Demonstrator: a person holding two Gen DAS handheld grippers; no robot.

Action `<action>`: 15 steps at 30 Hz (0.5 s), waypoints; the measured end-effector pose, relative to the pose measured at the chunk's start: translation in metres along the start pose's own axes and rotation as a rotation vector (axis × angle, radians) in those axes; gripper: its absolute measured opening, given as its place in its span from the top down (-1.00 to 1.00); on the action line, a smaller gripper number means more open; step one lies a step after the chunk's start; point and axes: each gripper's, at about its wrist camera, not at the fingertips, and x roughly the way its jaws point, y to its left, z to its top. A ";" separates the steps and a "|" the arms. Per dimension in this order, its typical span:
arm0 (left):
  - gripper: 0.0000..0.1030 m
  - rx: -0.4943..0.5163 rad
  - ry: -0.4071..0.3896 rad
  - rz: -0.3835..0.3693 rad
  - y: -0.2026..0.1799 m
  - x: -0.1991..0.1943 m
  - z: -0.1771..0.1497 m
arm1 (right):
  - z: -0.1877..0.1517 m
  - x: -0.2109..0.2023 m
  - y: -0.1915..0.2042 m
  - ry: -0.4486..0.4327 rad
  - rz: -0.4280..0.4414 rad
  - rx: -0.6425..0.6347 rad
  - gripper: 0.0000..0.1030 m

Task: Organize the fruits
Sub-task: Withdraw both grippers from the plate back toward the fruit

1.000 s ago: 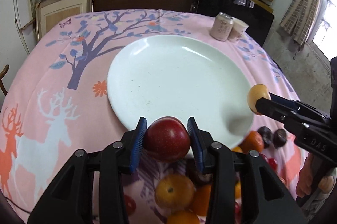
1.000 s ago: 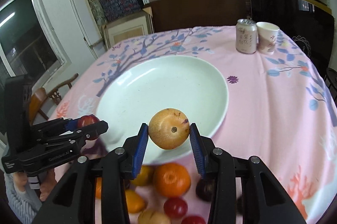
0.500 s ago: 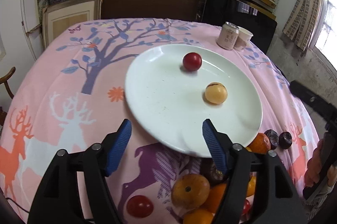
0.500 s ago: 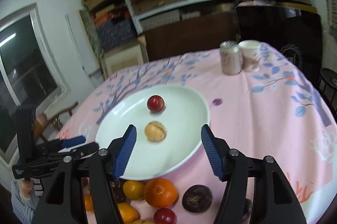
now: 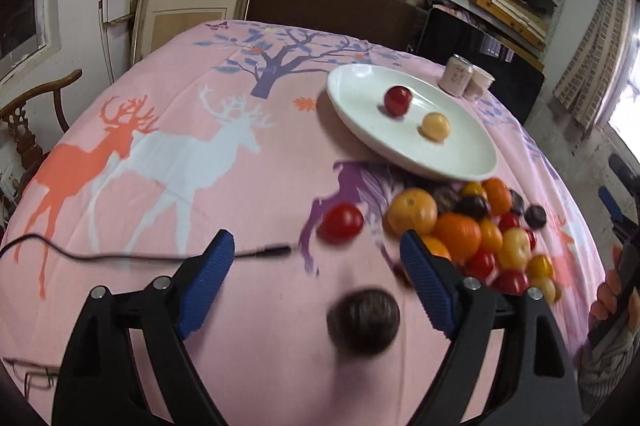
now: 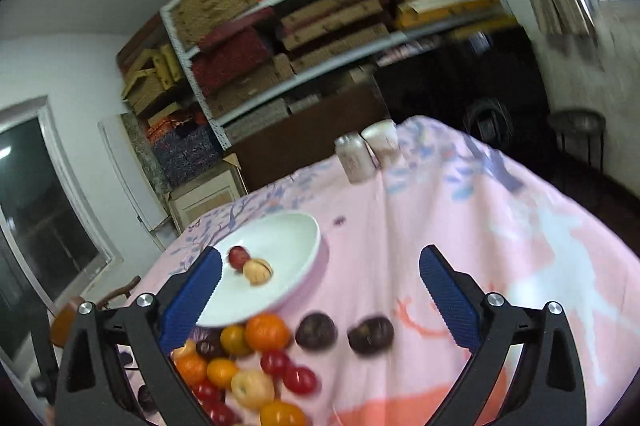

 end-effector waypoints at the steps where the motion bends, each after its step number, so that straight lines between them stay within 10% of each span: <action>1: -0.61 0.014 -0.004 -0.005 -0.003 -0.006 -0.006 | -0.004 -0.002 -0.003 0.009 0.009 0.008 -0.93; 15: -0.67 0.191 0.067 0.021 -0.039 0.003 -0.030 | -0.039 0.013 -0.045 0.175 0.109 0.316 -0.93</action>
